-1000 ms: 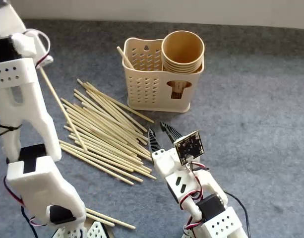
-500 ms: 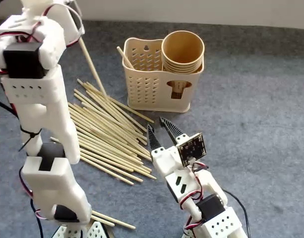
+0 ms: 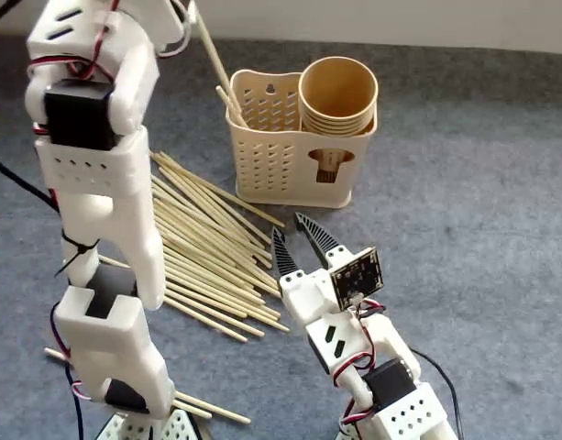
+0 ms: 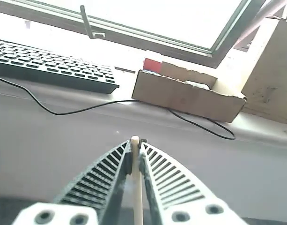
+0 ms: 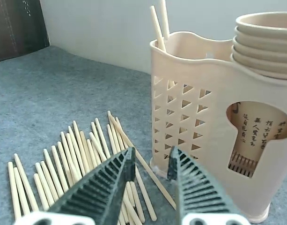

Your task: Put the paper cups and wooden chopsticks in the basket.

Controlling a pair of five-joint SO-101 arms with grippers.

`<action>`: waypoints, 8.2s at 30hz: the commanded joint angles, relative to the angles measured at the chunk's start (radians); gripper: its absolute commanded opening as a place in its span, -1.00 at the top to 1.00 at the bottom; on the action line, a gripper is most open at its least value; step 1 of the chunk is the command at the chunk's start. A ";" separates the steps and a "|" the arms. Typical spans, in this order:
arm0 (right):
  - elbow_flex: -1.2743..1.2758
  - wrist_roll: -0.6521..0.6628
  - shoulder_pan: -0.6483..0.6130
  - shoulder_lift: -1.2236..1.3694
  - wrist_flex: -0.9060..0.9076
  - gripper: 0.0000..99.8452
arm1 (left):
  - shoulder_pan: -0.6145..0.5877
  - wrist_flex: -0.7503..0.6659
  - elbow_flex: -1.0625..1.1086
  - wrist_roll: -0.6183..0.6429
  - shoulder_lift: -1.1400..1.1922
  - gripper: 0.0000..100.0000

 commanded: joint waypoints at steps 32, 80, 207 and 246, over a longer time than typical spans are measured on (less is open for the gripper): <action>0.127 -0.002 0.001 -0.007 -0.025 0.74 | 0.025 0.238 0.162 0.003 -0.054 0.80; 0.127 -0.002 0.001 -0.007 -0.025 0.74 | -0.581 0.666 1.712 0.000 -0.955 0.80; 0.127 -0.002 -0.005 -0.008 -0.025 0.74 | -0.406 0.334 1.155 0.377 -0.504 0.99; 0.127 -0.002 -0.002 -0.008 -0.025 0.74 | -0.193 -0.127 0.644 0.377 -0.492 0.99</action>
